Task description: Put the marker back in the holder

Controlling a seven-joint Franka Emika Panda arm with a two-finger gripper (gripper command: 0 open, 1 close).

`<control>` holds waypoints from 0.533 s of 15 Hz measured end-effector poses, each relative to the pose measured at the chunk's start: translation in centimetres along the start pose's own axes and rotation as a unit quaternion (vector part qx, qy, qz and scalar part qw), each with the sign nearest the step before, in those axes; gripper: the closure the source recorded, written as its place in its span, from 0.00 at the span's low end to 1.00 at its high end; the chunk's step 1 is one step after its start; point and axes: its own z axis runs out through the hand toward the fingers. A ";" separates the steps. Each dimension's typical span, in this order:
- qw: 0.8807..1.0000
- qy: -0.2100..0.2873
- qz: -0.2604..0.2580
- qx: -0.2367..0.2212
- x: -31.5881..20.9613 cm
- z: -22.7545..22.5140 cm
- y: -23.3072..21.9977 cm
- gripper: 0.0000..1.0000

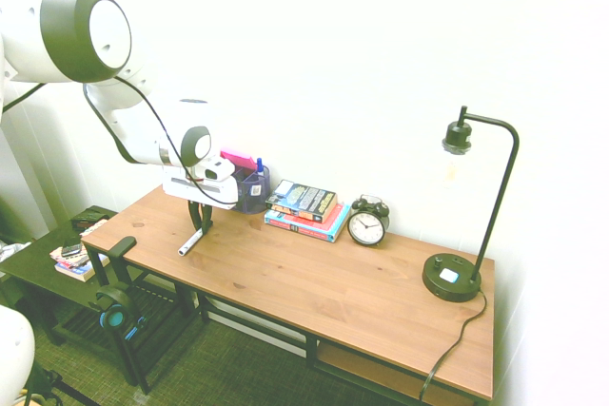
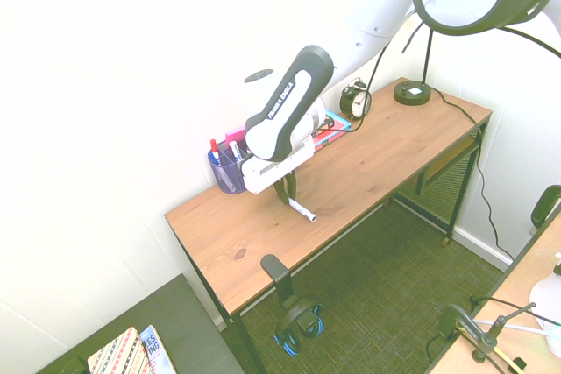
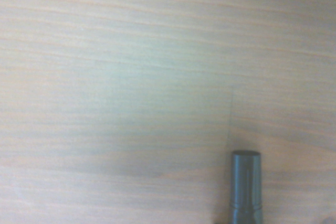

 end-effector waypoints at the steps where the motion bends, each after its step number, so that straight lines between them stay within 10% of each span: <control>1: 1.000 0.007 0.000 0.010 0.2 -0.3 -0.2 1.00; 8: 0.972 0.140 0.083 0.167 0.1 -10.5 4.2 1.00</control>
